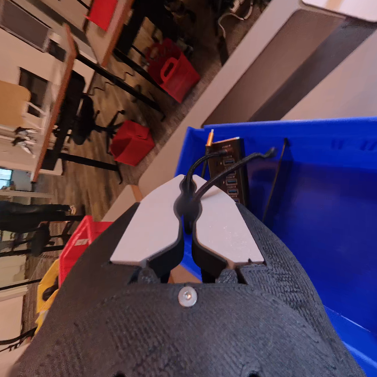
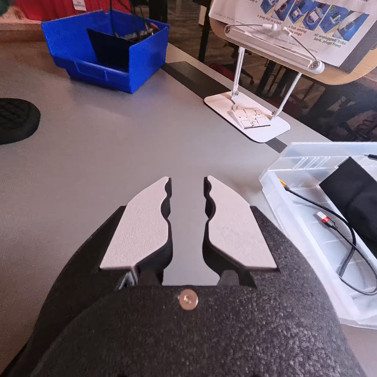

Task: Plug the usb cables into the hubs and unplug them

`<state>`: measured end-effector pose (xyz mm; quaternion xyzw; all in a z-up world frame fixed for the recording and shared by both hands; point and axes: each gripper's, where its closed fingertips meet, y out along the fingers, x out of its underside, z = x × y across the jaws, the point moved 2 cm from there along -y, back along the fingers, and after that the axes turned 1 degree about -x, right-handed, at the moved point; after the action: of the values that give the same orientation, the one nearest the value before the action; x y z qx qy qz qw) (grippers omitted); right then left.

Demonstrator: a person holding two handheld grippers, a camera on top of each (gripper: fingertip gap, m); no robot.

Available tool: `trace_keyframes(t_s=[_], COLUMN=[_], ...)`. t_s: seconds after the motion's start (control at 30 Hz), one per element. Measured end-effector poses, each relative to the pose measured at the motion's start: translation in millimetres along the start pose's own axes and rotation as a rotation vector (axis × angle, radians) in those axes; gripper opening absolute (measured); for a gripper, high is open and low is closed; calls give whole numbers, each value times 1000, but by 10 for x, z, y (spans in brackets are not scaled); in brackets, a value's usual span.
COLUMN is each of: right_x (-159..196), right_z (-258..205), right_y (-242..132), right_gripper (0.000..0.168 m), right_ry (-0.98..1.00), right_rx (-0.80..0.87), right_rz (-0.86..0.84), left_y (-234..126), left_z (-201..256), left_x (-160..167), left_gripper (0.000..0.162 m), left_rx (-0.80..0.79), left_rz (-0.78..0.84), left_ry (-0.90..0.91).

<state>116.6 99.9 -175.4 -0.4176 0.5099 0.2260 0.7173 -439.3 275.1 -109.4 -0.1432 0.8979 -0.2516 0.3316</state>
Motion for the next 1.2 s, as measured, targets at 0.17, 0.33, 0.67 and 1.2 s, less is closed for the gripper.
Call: trace_keyframes(t_s=[0.17, 0.33, 0.67, 1.2], right_x=[-152, -388, -799, -861], right_z=[-104, -314, -893, -962], right_y=[127, 279, 748, 414], right_gripper=[29, 29, 65, 73], right_ry=[-13, -55, 203, 46], right_rx=[-65, -139, -513, -587], right_rz=[34, 79, 282, 380], left_y=[-627, -1217, -2120, -2215], left_z=[-342, -279, 1324, 2967], left_x=[-378, -904, -1923, -1672], left_gripper=[2, 2, 2, 33], left_rx=[-131, -118, 253, 1003], left_rz=[96, 253, 703, 730], left_ry=[-15, -25, 56, -24])
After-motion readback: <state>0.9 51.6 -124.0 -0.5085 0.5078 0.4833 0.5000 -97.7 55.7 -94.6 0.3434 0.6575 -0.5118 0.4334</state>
